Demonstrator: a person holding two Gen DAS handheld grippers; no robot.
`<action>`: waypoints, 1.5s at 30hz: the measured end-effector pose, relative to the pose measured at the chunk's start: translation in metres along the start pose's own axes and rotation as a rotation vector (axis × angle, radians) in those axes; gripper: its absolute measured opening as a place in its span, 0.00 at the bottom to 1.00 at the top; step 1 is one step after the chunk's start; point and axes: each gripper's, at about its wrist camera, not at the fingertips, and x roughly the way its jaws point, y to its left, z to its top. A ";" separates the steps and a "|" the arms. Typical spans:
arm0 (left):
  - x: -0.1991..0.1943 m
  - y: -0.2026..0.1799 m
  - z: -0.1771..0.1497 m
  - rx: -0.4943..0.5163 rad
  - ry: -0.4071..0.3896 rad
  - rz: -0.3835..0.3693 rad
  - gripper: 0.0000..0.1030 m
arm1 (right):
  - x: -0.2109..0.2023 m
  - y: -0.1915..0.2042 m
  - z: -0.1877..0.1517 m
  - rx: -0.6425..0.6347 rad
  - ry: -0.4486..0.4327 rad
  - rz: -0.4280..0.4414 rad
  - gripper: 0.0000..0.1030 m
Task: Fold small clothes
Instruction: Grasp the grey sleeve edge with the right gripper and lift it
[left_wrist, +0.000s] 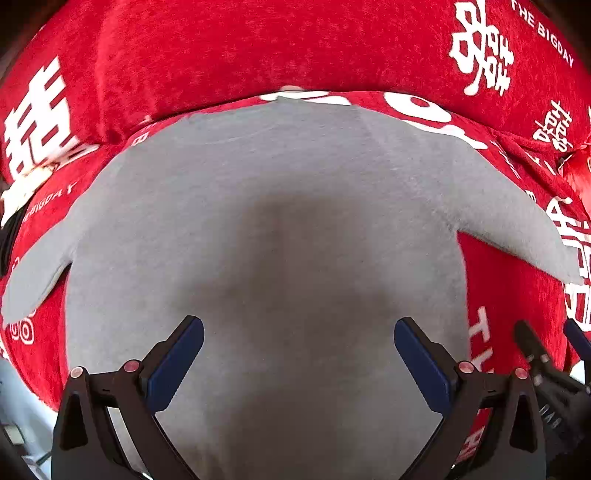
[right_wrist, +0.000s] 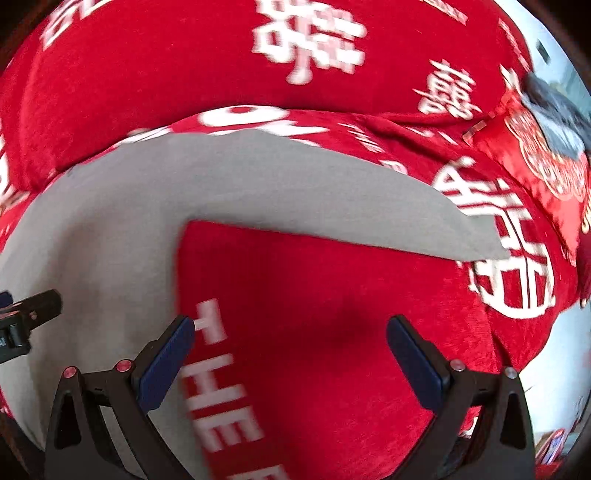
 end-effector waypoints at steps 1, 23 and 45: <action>0.002 -0.005 0.003 0.005 0.001 -0.002 1.00 | 0.003 -0.010 0.001 0.021 0.003 -0.004 1.00; 0.059 -0.071 0.078 0.054 0.066 0.043 1.00 | 0.089 -0.174 0.041 0.438 0.024 0.097 1.00; 0.063 -0.063 0.112 -0.017 0.045 0.042 1.00 | 0.107 -0.215 0.064 0.558 -0.060 0.344 0.05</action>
